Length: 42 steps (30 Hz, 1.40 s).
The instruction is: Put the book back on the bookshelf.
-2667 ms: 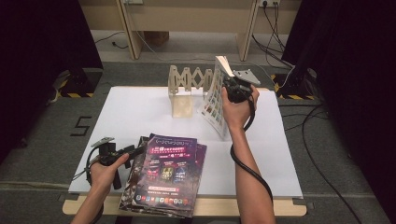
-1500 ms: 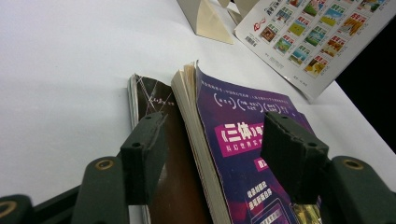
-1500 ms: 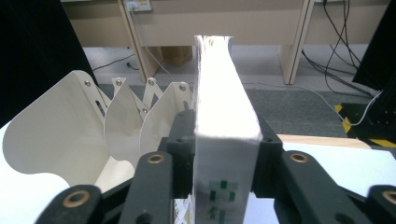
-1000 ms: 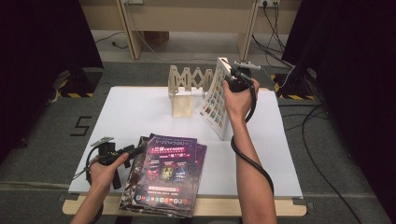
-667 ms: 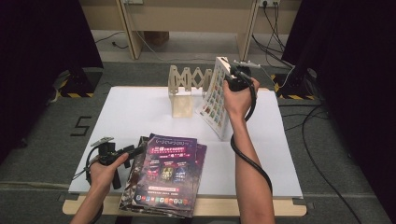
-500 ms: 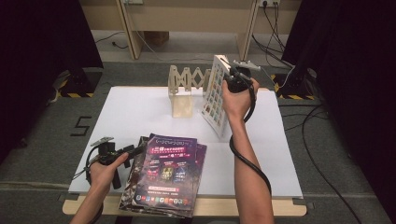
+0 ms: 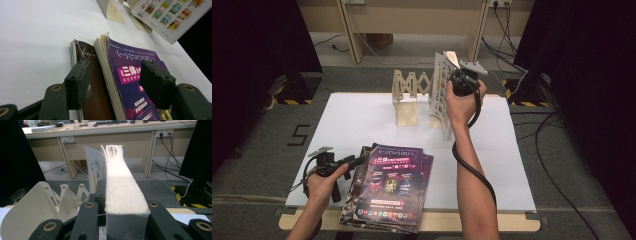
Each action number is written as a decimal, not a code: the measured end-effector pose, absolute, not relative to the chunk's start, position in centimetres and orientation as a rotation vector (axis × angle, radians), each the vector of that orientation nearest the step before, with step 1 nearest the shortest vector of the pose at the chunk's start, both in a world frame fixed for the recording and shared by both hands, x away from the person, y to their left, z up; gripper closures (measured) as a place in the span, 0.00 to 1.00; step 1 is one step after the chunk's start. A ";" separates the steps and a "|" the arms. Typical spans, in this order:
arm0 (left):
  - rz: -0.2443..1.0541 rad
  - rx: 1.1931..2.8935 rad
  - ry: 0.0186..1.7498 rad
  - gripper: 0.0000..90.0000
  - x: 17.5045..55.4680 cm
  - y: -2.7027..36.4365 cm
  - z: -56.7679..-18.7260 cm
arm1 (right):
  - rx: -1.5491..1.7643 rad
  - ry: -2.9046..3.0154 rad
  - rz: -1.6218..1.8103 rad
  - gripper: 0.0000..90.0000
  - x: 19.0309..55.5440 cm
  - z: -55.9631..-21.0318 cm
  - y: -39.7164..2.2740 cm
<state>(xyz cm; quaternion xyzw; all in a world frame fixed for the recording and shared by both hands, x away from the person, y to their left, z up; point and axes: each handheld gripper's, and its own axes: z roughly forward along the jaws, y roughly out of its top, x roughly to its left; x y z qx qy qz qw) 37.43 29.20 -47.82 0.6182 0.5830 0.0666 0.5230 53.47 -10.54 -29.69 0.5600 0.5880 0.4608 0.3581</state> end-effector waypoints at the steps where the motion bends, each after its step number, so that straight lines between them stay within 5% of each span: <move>1: 0.159 1.479 1.397 0.44 37.4 29.2 -47.8 | 1.451 1.510 1.194 0.83 53.6 -29.7 -10.5; 34: 0.162 1.477 1.396 0.44 37.2 29.3 -47.8 | 1.347 1.501 1.158 0.81 51.8 -32.6 -9.7; 42: 0.159 1.476 1.394 0.44 37.2 29.2 -47.8 | 1.405 1.658 1.142 0.72 52.2 -31.0 -10.5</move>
